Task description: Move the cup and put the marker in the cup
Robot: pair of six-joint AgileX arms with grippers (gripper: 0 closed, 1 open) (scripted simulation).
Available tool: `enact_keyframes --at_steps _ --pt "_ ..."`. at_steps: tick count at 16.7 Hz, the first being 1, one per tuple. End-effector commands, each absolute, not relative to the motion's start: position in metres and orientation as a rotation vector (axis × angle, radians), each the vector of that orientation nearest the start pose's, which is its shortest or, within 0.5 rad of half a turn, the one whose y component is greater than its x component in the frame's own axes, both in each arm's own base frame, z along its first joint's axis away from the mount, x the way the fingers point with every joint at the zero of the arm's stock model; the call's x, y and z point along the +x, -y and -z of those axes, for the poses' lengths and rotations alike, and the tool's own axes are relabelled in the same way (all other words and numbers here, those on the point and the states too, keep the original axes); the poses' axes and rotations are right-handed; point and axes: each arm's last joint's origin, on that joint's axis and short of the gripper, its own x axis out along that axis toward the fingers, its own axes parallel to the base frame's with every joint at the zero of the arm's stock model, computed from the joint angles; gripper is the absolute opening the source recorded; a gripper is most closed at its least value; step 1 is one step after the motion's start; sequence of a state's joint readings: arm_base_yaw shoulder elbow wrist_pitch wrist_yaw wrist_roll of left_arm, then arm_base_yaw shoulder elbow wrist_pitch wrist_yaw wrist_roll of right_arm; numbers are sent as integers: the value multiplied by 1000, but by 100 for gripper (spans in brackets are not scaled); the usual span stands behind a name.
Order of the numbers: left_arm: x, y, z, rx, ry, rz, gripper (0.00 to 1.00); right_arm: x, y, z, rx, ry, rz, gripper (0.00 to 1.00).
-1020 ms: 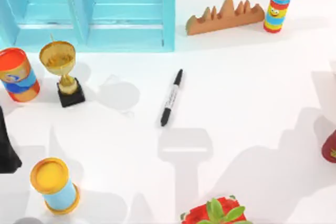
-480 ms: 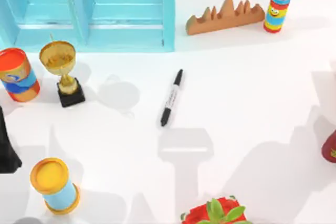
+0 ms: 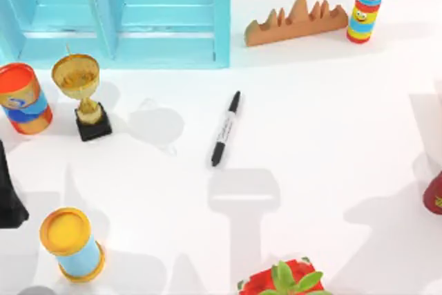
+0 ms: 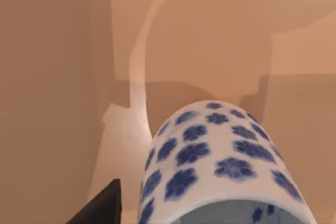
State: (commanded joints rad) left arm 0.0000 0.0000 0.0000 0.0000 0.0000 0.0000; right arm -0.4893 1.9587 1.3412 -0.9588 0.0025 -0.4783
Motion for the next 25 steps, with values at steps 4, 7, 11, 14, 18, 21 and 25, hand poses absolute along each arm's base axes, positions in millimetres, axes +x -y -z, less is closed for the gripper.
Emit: enact_keyframes --at_steps 4,7,11,14,18,21,25 --pt "106 1 -160 0 0 0 100 318 166 -149 6 -1578 2 100" --pt "106 1 -160 0 0 0 100 318 166 -149 6 -1578 2 77" --pt "106 1 -160 0 0 0 100 318 166 -149 6 -1578 2 47" --pt "106 1 -160 0 0 0 100 318 166 -149 6 -1578 2 25" --pt "106 1 -160 0 0 0 100 318 166 -149 6 -1578 2 0" --pt "106 1 -160 0 0 0 100 318 166 -149 6 -1578 2 0" --pt "106 1 -160 0 0 0 100 318 166 -149 6 -1578 2 0"
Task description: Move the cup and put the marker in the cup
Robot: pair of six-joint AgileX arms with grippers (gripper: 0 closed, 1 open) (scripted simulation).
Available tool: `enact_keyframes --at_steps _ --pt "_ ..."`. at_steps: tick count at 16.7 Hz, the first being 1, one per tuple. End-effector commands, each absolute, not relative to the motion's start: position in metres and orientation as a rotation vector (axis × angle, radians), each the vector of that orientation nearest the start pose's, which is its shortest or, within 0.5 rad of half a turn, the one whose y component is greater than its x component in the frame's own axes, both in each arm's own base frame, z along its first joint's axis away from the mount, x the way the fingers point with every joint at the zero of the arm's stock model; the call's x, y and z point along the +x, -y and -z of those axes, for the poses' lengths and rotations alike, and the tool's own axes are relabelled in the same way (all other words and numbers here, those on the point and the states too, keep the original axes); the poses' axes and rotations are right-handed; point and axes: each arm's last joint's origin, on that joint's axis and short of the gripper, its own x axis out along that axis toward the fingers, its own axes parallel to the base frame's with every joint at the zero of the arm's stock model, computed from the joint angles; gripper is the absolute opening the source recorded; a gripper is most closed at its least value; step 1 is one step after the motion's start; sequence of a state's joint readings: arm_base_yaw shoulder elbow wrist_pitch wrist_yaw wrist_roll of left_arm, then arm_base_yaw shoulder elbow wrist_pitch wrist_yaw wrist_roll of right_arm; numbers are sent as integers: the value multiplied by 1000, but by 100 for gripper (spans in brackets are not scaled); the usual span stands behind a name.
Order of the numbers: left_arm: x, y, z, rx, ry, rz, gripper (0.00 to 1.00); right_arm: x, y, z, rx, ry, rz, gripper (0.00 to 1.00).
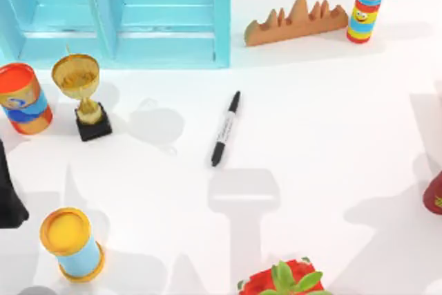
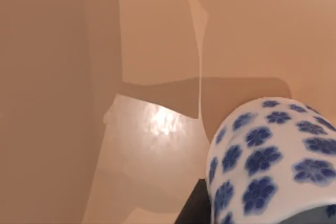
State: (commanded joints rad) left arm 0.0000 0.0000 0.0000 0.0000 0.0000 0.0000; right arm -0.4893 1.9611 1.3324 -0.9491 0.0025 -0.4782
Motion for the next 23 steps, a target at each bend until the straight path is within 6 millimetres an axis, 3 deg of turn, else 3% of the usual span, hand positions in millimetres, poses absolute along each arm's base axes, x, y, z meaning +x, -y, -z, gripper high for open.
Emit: enact_keyframes --at_steps 3,5,10,13,15,21,23 --pt "106 1 -160 0 0 0 100 321 163 -154 7 -1575 6 0" --pt "106 1 -160 0 0 0 100 328 149 -170 9 -1573 10 0" --pt "106 1 -160 0 0 0 100 338 82 -237 16 -1591 7 0" --pt "106 1 -160 0 0 0 100 329 39 -280 10 -1580 7 0" --pt "106 1 -160 0 0 0 100 322 21 -296 6 -1577 4 0" --pt "106 1 -160 0 0 0 100 321 17 -298 11 -1581 6 0" --pt "106 1 -160 0 0 0 100 332 7 -295 10 -1565 10 0"
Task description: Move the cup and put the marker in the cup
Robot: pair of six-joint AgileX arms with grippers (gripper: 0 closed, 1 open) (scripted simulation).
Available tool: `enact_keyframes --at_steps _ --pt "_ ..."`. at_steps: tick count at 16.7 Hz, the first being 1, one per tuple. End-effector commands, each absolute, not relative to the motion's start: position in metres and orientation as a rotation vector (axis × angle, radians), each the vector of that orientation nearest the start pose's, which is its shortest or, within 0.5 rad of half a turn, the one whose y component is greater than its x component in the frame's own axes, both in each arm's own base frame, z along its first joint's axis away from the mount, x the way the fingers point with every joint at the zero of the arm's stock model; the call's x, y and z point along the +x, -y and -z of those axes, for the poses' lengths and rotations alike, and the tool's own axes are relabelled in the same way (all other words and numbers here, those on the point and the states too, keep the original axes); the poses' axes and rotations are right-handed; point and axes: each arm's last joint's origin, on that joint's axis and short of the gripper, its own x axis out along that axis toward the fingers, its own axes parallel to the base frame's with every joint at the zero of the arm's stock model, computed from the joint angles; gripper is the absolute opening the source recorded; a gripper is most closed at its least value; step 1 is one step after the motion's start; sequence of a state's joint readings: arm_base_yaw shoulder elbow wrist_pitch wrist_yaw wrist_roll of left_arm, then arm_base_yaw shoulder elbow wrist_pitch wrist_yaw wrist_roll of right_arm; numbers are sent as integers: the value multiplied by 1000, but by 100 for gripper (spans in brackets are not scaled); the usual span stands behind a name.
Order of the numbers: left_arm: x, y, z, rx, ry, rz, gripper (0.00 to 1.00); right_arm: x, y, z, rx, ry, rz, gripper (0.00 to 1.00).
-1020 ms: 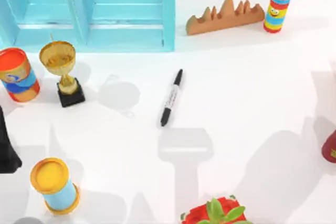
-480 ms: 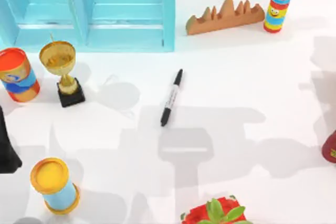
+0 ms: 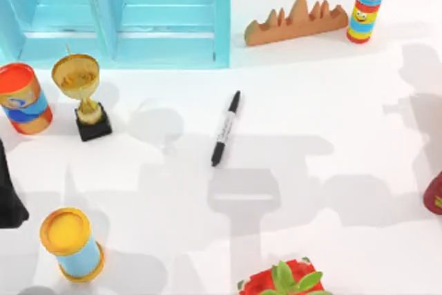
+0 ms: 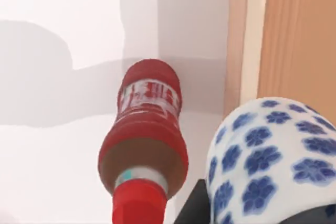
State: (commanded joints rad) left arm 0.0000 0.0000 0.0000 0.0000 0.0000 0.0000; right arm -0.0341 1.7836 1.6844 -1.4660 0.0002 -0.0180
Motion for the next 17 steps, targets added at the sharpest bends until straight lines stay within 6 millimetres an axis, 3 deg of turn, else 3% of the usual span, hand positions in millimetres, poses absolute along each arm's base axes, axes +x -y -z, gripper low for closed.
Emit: enact_keyframes --at_steps 2,5,8,10,17 --pt "106 1 -160 0 0 0 100 350 -15 -284 14 -1556 16 0" --pt "106 1 -160 0 0 0 100 374 -67 -258 12 -1567 10 0" --pt "106 1 -160 0 0 0 100 386 -127 -226 7 -1584 9 0" --pt "106 1 -160 0 0 0 100 389 -151 -214 8 -1578 8 0" --pt "106 1 -160 0 0 0 100 389 -156 -204 10 -1586 11 0"
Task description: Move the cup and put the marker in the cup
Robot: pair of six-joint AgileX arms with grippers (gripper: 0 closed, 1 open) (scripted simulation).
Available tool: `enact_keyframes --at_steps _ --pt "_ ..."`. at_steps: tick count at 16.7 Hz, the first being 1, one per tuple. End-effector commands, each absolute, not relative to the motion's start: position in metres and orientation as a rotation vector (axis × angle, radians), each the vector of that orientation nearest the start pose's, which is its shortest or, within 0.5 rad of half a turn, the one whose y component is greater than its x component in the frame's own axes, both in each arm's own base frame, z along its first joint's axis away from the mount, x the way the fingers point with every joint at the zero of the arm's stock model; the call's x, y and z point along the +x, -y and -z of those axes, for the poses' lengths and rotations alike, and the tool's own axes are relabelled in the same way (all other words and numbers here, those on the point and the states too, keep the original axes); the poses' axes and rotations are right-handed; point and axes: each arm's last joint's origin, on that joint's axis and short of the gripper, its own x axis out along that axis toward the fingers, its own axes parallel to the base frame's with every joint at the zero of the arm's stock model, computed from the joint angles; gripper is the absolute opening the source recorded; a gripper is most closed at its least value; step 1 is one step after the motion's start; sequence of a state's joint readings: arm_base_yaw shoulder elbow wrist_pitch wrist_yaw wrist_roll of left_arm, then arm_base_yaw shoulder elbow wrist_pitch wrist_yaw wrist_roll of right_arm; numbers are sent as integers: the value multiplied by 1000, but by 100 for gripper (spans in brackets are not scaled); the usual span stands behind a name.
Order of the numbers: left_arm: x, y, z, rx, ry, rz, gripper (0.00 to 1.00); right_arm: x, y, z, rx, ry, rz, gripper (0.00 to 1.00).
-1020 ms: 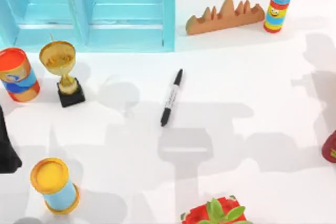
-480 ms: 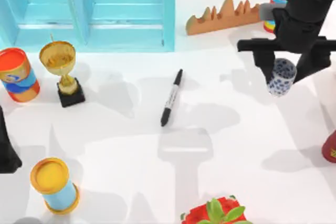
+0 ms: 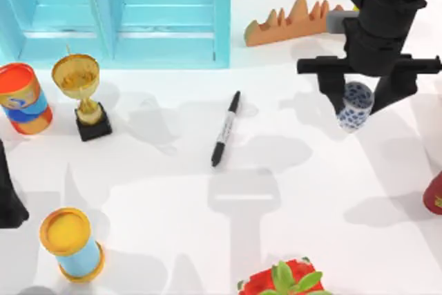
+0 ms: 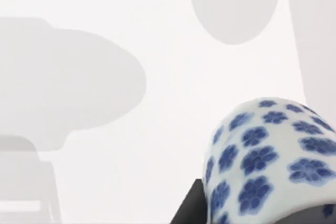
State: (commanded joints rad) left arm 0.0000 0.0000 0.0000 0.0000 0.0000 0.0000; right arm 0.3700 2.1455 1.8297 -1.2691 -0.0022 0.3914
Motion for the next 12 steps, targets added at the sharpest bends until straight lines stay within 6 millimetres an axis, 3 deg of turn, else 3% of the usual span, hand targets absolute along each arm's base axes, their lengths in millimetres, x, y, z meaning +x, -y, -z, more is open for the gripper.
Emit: enact_keyframes --at_steps 5,9,12 --pt "106 1 -160 0 0 0 100 390 -158 -169 8 -1574 7 0" --pt "106 1 -160 0 0 0 100 390 -158 -166 8 -1575 8 0" --pt "106 1 -160 0 0 0 100 390 -158 -166 8 -1575 8 23"
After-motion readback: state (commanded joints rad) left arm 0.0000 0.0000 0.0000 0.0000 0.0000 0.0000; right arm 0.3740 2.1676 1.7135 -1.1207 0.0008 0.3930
